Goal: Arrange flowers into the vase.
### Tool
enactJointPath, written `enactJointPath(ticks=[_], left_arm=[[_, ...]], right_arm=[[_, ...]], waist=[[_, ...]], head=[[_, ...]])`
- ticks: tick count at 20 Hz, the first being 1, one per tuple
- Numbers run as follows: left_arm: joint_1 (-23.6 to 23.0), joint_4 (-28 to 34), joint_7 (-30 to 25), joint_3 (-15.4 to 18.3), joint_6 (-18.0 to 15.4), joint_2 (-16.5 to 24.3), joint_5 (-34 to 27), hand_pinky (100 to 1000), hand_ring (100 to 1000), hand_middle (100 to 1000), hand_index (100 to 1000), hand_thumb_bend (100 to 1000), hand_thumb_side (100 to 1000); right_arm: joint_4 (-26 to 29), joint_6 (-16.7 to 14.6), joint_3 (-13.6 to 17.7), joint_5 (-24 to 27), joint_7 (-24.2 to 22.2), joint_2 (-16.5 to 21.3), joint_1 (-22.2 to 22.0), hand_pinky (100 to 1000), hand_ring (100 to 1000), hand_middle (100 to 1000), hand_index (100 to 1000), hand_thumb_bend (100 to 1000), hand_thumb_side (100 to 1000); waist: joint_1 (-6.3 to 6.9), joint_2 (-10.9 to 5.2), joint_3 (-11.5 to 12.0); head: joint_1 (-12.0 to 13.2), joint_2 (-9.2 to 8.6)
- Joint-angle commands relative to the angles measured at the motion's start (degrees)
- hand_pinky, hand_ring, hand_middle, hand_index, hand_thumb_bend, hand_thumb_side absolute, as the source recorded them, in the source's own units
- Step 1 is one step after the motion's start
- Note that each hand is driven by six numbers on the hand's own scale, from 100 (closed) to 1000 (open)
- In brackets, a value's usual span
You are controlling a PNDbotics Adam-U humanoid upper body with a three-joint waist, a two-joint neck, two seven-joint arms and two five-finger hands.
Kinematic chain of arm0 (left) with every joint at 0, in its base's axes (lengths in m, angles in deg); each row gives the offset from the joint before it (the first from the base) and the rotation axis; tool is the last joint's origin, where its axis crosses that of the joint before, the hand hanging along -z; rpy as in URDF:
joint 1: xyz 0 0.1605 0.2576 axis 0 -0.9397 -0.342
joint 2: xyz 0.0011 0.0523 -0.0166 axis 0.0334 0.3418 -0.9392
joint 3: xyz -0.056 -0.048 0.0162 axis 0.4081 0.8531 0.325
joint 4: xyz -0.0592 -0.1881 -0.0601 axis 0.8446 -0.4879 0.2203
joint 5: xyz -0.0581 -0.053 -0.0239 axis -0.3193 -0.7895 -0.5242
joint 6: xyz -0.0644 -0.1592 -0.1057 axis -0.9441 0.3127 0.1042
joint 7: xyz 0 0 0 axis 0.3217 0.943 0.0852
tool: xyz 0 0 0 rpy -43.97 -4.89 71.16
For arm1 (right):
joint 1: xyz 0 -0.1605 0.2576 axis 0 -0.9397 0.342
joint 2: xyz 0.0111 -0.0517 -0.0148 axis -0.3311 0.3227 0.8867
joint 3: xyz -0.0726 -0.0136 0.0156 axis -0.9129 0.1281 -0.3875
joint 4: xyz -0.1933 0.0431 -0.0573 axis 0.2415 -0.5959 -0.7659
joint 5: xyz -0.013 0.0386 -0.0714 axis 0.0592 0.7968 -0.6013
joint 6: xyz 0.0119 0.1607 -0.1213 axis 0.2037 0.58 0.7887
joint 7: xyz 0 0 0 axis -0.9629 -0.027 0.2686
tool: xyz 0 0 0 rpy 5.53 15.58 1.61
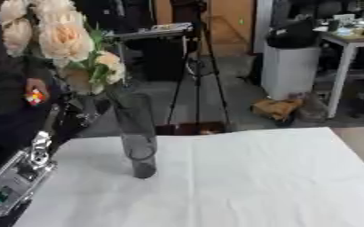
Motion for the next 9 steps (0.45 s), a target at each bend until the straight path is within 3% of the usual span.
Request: enactJointPath(ticks=[1,9], left_arm=[[-1.9,4.1,0.5,1.5,-1.1,2.9,-1.0,730,625,465,879,1000,746],[-6.1,10.3,1.6,2.3,-0.5,3.4,-3.1,726,624,464,879,1000,748]], right_arm=[[0.9,0.2,0.4,-0.1,-0.4,0.7,0.4,100,233,133,378,411,662],[1.0,0.5,0.4,-0.2,-0.4,0.5,0.2,100,233,134,378,412,661]], waist=[[-1.13,-0.64,0.4],[-1.30,-0.88,1.7]], head=[[0.1,-0.09],[0.0,0.04]])
